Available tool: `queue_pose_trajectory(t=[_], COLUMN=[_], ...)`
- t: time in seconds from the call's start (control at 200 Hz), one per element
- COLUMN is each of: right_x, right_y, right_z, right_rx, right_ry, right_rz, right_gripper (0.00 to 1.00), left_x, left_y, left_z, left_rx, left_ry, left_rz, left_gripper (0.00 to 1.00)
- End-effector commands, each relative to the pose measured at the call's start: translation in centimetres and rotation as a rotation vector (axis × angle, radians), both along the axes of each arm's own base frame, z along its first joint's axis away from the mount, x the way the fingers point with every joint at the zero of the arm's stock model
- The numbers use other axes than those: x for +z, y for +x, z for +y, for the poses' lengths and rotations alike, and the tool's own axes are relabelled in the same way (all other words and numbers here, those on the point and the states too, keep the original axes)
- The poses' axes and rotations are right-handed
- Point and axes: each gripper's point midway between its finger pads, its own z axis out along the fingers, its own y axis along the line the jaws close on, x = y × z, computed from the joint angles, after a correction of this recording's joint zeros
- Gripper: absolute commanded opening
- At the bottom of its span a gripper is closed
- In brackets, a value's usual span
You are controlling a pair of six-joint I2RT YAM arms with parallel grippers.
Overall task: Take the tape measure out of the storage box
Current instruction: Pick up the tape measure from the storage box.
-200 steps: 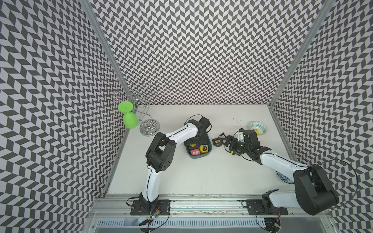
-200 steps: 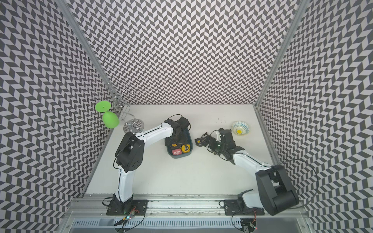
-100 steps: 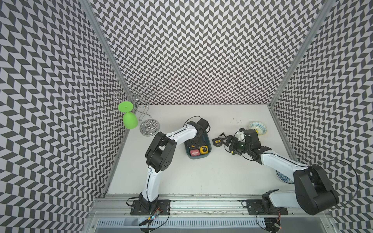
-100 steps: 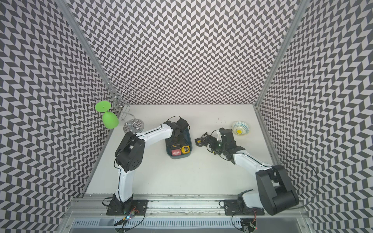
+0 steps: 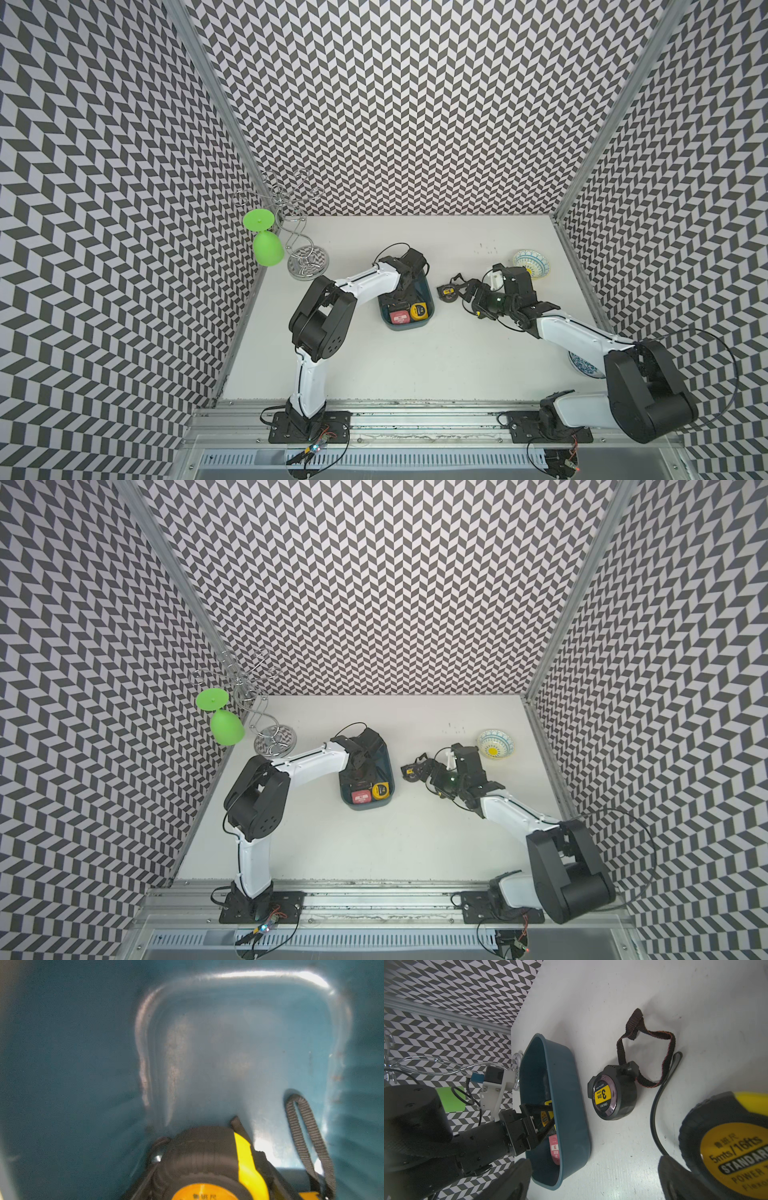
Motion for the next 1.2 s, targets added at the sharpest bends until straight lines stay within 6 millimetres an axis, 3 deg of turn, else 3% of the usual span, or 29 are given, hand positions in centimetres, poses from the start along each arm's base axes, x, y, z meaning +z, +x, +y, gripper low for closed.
queue_pose_trajectory(t=[0.0, 0.18, 0.561, 0.746, 0.941, 1.076, 1.197], right_x=[1.1, 1.7, 4.3, 6.1, 9.4, 12.0, 13.0], right_y=[0.0, -0.3, -1.6, -2.5, -3.5, -3.9, -4.0], right_z=[-0.1, -0.1, 0.7, 2.6, 5.4, 7.1, 7.9], right_rx=[0.006, 0.010, 0.082, 0.140, 0.190, 0.199, 0.186], right_ry=[0.015, 0.018, 0.031, 0.041, 0.054, 0.071, 0.099], right_rz=[-0.051, -0.070, -0.162, -0.236, -0.375, -0.471, -0.511], right_gripper=[1.00, 1.00, 1.00, 1.00, 1.00, 1.00, 0.96], left_x=[-1.1, 2.2, 11.5, 15.9, 19.6, 21.1, 22.1], left_y=[-2.4, -1.1, -0.1, 0.2, -0.1, -0.6, -1.2], left_z=[0.2, 0.0, -1.5, -2.4, -4.2, -5.8, -7.5], left_rx=[0.008, 0.014, 0.043, 0.052, 0.061, 0.058, 0.040], left_ry=[-0.002, -0.011, -0.166, -0.249, -0.407, -0.515, -0.596], left_rz=[0.083, 0.008, -0.148, -0.199, -0.227, -0.219, -0.209], left_gripper=[0.10, 0.09, 0.09, 0.09, 0.05, 0.04, 0.04])
